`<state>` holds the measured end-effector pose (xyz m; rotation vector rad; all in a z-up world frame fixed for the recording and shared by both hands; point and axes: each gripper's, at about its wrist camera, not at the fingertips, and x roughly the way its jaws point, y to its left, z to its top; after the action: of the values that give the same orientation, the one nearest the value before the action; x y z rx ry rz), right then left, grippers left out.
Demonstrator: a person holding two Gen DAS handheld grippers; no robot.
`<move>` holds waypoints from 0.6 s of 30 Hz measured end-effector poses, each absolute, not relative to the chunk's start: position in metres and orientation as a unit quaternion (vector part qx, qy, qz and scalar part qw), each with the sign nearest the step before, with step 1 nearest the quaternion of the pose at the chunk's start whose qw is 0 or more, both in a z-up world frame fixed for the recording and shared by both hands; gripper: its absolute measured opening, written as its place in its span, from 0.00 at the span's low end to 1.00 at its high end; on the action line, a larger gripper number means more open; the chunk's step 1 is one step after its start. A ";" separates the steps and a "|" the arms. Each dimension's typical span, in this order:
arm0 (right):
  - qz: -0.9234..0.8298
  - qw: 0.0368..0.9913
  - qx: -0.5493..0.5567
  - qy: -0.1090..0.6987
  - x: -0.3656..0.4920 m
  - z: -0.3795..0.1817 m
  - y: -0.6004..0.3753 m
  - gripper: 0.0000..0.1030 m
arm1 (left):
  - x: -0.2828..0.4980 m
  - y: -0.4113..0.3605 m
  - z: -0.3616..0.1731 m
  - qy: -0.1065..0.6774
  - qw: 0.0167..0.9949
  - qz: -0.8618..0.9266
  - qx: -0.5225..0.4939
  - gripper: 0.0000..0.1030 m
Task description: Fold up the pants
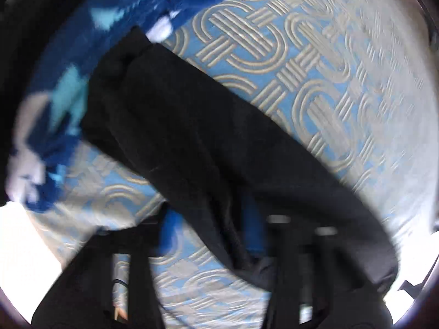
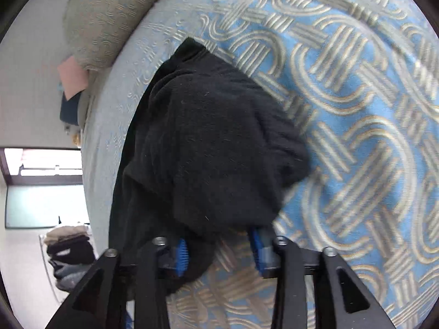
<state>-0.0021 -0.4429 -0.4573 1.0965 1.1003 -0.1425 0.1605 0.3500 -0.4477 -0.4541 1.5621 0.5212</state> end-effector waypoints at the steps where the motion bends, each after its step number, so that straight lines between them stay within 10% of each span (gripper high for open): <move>1: -0.057 0.722 0.489 0.486 -0.014 -0.456 -0.443 0.44 | 0.160 0.347 -0.442 0.689 0.658 0.249 -0.175 0.69; 11: 0.003 0.786 0.484 0.385 -0.053 -0.465 -0.457 0.47 | 0.151 0.345 -0.399 0.597 0.703 0.335 -0.194 0.69; 18: 0.053 0.688 0.689 0.222 -0.082 -0.502 -0.486 0.58 | 0.167 0.309 -0.387 0.572 0.763 0.210 -0.216 0.69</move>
<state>-0.0817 -0.4864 -0.5016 1.5428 0.4963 0.1179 0.1668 0.3091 -0.3874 -0.4700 1.2452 0.4564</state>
